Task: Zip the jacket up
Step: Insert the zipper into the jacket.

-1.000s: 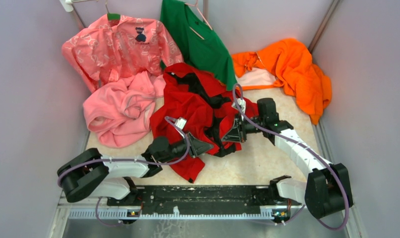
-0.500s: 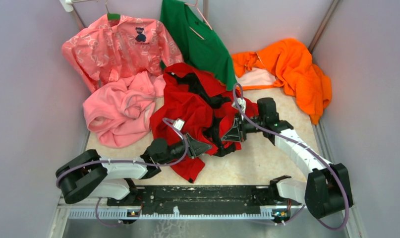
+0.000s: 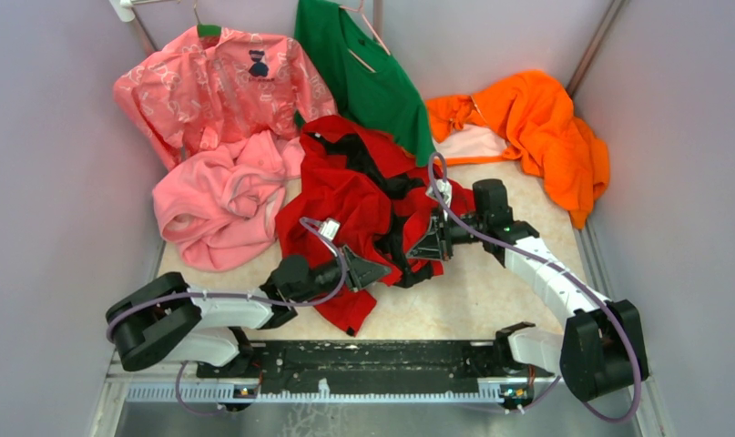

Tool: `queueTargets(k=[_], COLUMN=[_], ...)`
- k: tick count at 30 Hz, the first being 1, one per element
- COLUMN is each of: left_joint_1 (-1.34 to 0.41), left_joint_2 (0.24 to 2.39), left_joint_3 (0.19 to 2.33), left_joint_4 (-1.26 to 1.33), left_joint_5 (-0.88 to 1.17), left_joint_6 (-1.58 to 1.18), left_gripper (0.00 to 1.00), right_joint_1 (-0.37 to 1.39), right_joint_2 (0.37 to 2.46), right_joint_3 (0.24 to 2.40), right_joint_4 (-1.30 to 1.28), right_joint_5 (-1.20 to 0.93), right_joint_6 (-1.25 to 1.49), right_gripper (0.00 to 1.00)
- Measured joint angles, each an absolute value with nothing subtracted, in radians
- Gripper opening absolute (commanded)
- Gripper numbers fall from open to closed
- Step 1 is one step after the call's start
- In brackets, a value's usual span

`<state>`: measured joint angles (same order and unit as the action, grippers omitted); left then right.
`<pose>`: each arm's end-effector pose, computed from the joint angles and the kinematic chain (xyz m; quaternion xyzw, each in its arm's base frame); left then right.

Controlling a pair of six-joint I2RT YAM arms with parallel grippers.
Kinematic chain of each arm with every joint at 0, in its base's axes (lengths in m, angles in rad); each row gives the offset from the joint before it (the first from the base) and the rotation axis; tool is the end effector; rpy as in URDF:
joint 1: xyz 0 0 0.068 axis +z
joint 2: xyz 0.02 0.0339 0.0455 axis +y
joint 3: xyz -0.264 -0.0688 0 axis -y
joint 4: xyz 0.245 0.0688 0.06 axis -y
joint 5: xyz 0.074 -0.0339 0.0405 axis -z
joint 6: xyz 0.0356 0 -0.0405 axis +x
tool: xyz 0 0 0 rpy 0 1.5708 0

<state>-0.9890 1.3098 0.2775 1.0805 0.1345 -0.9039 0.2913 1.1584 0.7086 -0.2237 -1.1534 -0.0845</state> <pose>0.1269 -0.2016 0.1943 0.0779 0.6856 -0.6131 0.3846 0.2110 0.0972 0.2477 -0.3734 0.6978 0.5262 0.3109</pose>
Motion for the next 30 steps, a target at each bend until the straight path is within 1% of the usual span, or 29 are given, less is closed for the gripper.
queueTargets(k=[30], left_joint_1=[-1.019], left_joint_2=[1.333], left_joint_3=[0.266], left_joint_4=[1.144], left_joint_5=[0.064], left_joint_6=[-0.928], left_gripper=[0.0], right_joint_1=[0.291], right_joint_2=[1.158], right_joint_3=[0.708], right_joint_4=[-0.223], right_joint_5=[-1.153], right_joint_6=[-0.083], right_gripper=[0.0])
